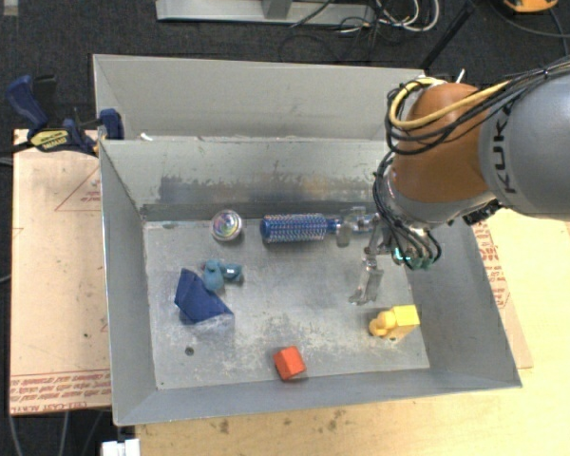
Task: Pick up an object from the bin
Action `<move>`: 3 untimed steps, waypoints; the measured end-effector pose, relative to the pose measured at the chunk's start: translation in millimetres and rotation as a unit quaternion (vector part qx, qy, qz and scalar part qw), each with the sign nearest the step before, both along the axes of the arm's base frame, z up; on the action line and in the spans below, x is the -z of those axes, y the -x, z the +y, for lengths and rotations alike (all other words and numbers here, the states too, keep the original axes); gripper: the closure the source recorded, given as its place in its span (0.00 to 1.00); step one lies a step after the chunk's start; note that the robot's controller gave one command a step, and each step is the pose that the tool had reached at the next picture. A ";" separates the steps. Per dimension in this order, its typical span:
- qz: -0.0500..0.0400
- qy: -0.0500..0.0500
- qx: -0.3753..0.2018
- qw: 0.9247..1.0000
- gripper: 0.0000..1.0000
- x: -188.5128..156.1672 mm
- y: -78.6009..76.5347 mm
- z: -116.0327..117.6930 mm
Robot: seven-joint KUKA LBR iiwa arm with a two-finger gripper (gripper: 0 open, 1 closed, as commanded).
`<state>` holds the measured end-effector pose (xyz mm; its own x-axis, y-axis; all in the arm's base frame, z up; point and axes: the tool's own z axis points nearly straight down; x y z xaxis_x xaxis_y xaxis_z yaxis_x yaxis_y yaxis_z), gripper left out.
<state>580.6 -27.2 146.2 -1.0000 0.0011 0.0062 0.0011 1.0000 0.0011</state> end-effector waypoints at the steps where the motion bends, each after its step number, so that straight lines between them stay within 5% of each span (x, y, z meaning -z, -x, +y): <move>1: 0.000 0.001 -0.025 1.000 0.00 17.9 66.9 -66.5; 2: -0.006 0.000 -0.095 0.995 0.00 77.2 85.2 -94.6; 3: -0.004 0.000 -0.097 0.995 1.00 75.7 85.0 -93.7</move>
Offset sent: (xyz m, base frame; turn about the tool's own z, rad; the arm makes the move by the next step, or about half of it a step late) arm -0.0634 -0.0621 -0.0159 -0.0602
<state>495.5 -120.9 70.5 -0.9812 -0.1929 -0.0015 -0.1929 0.9812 0.0005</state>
